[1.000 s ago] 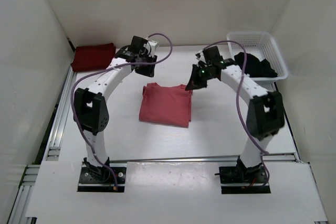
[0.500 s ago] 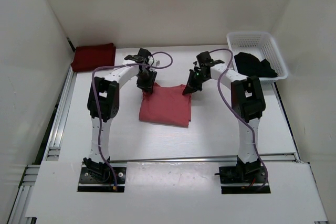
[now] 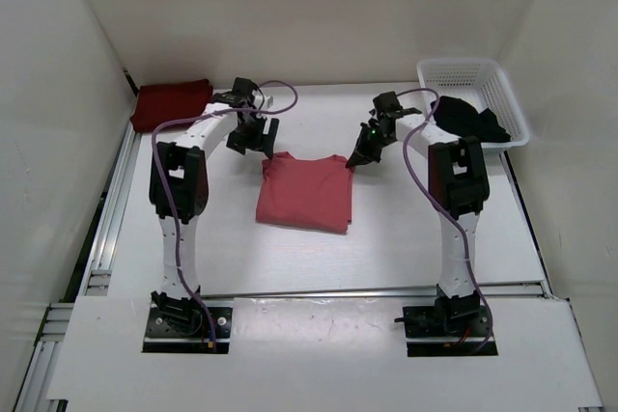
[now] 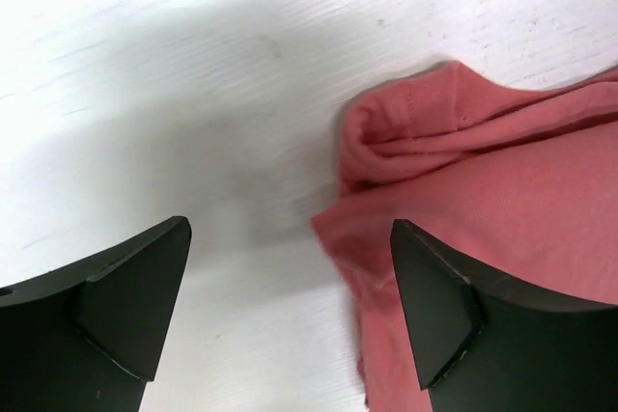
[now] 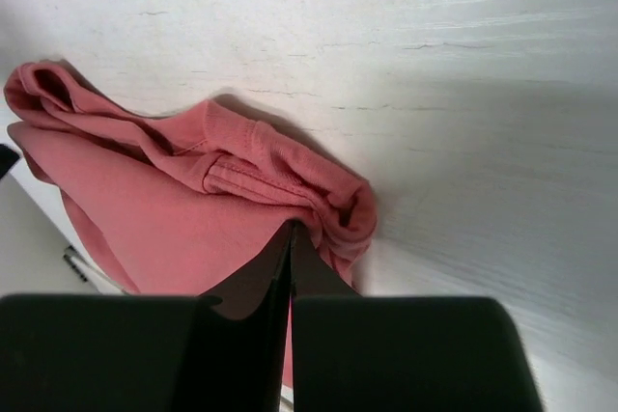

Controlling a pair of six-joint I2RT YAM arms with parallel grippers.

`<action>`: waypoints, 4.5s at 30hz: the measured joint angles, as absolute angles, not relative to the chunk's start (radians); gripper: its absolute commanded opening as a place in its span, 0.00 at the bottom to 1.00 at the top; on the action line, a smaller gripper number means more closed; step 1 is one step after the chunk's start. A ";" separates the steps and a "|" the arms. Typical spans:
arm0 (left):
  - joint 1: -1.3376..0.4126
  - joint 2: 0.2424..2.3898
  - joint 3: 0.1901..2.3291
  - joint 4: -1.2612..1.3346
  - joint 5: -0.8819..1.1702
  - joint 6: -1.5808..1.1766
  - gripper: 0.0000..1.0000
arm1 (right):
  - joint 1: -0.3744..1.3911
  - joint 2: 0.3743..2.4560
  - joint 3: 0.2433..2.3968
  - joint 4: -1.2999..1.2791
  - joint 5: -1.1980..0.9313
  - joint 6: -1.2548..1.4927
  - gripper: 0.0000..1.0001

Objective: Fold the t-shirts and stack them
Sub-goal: Smooth out wrinkles on the folded tshirt, then put the neatly folded tshirt into the corner of the board with the left arm

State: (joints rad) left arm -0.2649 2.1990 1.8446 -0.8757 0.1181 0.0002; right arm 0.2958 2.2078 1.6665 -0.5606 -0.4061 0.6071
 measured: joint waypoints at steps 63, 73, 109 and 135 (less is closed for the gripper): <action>-0.137 2.333 2.147 -0.909 -0.407 0.000 0.10 | 0.303 1.735 1.312 -0.604 -0.257 0.527 0.26; -0.119 2.401 2.320 -0.771 -0.610 0.002 0.10 | 0.303 1.735 1.313 -0.644 -0.222 0.512 0.26; 0.170 2.427 2.420 -0.647 -0.583 0.002 0.10 | 0.303 1.790 1.379 -0.724 -0.205 0.493 0.28; 0.170 2.020 1.733 -0.540 -0.559 0.004 0.99 | 0.327 1.521 1.372 -0.819 -0.147 0.424 0.99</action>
